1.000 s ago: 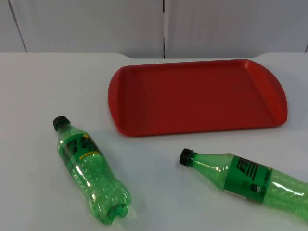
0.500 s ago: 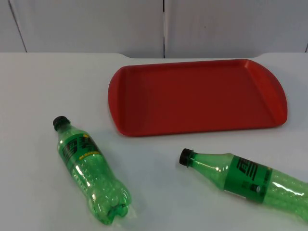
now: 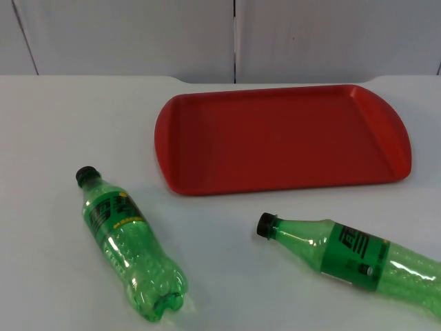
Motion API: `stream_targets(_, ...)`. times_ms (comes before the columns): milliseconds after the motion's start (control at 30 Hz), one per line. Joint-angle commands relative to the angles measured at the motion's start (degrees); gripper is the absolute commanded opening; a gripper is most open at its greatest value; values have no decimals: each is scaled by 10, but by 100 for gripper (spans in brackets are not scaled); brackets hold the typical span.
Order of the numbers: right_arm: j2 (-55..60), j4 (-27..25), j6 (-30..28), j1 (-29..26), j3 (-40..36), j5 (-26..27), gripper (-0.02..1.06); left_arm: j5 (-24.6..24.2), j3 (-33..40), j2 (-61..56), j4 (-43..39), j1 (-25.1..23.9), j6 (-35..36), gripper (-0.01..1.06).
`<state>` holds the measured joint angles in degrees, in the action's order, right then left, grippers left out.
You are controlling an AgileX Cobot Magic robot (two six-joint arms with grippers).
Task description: Place the bottle upright on the tray.
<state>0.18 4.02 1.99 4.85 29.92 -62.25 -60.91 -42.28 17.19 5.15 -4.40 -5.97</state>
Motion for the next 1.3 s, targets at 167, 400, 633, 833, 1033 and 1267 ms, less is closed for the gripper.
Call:
stream_targets(167,-2,2,-3,-2,-4,5,105,8,-29,84,77,-2,4,105)
stream_targets(400,-2,2,-3,-2,-4,5,105,10,-49,155,138,-2,3,105)
stream_targets(633,-2,2,-1,-1,-4,5,105,13,-55,204,180,-2,3,105)
stream_targets(833,-2,2,-1,-1,-4,5,105,13,-55,244,211,-2,3,105)
stream_targets(1033,-2,2,-1,-1,-4,5,105,13,-55,281,240,-2,9,105)
stream_targets(1267,-2,2,-1,-1,-4,5,105,15,-55,327,237,-2,33,105)
